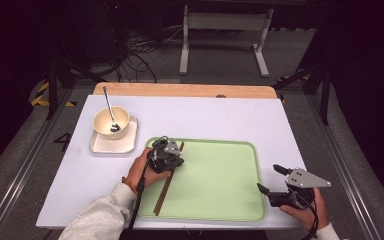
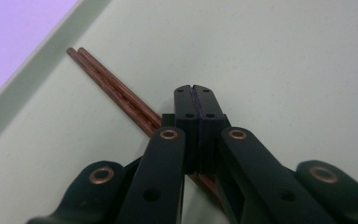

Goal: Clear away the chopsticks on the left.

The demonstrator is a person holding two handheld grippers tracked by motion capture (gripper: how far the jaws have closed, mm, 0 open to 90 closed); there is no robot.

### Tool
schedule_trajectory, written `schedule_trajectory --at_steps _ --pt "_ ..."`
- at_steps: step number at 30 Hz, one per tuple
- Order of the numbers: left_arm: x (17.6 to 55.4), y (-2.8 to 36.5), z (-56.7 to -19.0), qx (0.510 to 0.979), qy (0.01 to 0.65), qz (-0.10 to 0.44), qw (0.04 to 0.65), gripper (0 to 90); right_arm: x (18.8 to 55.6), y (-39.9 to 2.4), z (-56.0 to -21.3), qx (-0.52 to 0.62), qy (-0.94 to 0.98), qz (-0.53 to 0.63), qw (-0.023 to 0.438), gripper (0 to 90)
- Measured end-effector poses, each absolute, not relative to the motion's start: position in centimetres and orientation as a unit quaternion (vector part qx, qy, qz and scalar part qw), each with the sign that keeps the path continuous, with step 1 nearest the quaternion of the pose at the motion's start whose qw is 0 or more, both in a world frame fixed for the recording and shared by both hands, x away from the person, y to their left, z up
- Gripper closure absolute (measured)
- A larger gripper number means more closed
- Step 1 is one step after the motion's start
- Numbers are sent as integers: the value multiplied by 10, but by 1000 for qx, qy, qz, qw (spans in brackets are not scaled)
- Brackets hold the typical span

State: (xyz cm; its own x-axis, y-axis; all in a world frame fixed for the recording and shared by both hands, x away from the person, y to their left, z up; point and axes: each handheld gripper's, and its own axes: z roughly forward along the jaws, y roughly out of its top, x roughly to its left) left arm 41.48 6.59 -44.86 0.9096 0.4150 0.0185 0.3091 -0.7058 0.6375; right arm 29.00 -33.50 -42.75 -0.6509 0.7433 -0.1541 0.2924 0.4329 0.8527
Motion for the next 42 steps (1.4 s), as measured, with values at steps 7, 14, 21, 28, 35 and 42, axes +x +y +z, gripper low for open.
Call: schedule_trajectory --at_steps 7,14,21,28,35,42 --pt "416 83 -448 916 220 85 325 900 289 -335 -427 319 805 424 264 168" --pt "413 104 -449 910 241 87 326 900 290 -334 -427 322 803 428 260 168" --pt "408 118 -450 908 244 80 331 900 291 -333 -427 320 806 425 260 168" --pt "404 130 -451 905 251 76 336 900 290 -334 -428 319 806 426 260 168" --pt "403 140 -453 901 255 75 342 900 290 -334 -428 320 806 425 259 166" --pt "404 138 -452 900 247 86 350 900 290 -333 -428 319 806 426 259 165"
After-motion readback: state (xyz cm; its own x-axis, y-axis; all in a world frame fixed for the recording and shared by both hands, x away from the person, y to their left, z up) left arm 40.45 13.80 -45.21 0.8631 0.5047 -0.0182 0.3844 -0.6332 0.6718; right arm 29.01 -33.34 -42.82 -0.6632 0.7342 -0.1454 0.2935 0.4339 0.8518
